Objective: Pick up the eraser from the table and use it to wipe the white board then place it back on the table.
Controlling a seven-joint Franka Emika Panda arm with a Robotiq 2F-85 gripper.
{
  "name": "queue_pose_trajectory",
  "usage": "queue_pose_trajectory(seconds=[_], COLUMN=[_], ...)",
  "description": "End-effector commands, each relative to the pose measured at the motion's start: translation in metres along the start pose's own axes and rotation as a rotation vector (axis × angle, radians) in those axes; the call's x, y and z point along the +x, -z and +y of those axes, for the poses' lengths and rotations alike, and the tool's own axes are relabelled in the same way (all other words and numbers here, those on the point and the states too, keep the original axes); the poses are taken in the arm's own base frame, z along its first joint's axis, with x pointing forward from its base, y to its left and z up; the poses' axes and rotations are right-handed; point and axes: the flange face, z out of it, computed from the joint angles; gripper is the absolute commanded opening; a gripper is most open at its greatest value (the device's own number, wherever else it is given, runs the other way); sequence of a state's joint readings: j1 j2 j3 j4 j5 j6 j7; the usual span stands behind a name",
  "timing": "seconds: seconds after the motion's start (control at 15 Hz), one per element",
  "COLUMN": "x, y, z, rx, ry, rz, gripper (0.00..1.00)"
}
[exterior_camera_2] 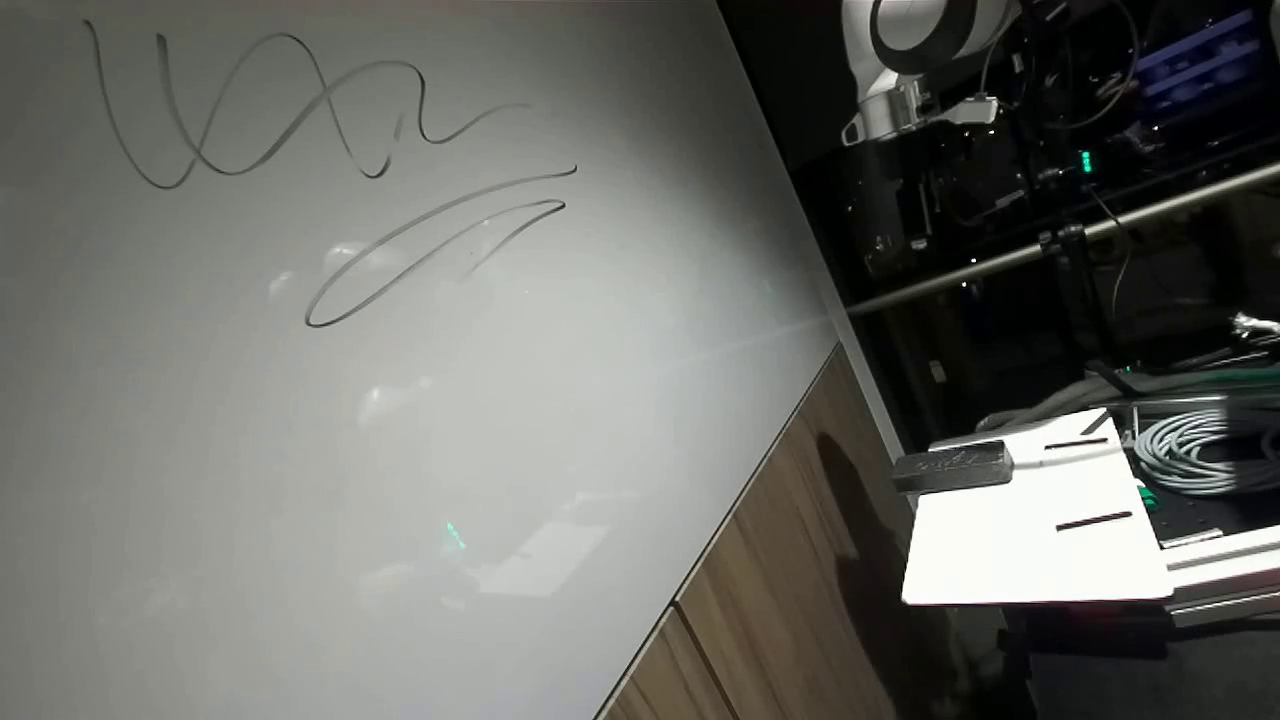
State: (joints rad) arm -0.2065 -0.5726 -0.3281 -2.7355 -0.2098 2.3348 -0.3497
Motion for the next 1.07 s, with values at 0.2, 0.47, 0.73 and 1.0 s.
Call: queue_pose_trajectory(seconds=[0.2,0.47,0.73,1.0], x=[0.031,0.063,0.071,0.05], y=[-0.03,-0.053,-0.07,-0.096], z=[-0.07,-0.119,-0.128,-0.141], rx=[-0.045,-0.053,-0.004,0.012], ry=[0.093,0.095,0.012,-0.009], rz=[-0.056,-0.042,-0.018,-0.05], gripper=[1.0,1.0,1.0,1.0])
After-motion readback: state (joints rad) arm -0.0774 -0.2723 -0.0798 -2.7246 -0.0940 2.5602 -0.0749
